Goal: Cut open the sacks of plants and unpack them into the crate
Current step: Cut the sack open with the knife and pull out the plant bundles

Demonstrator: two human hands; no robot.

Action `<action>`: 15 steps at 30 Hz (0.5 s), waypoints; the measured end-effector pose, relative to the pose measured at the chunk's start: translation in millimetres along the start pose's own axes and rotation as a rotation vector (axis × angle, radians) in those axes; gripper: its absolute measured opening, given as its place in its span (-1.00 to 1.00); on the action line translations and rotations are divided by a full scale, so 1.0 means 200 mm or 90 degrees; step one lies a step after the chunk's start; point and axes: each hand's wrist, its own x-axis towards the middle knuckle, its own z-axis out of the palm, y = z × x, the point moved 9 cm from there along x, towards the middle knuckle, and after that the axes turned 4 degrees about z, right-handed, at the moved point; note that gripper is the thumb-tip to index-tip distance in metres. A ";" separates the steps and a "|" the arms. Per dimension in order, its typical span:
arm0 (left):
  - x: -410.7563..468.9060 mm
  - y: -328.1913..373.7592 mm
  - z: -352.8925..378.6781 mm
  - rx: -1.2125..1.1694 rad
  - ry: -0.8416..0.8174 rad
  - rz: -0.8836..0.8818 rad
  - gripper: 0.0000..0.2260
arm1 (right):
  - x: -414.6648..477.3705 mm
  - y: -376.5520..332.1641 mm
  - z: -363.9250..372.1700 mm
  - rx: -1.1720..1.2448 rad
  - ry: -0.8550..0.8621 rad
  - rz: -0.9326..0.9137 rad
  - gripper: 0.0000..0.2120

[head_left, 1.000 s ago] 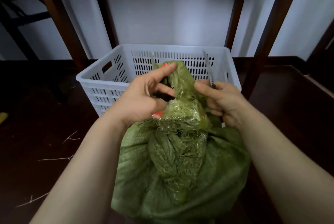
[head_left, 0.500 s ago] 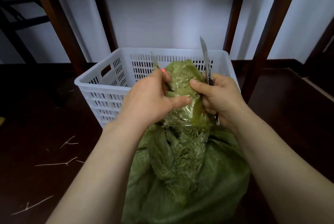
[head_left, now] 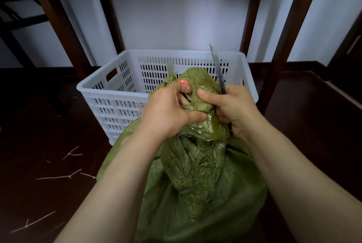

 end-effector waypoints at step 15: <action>-0.01 -0.05 0.11 -0.020 -0.215 -0.039 -0.69 | 0.02 0.08 -0.08 0.126 0.126 0.031 -0.80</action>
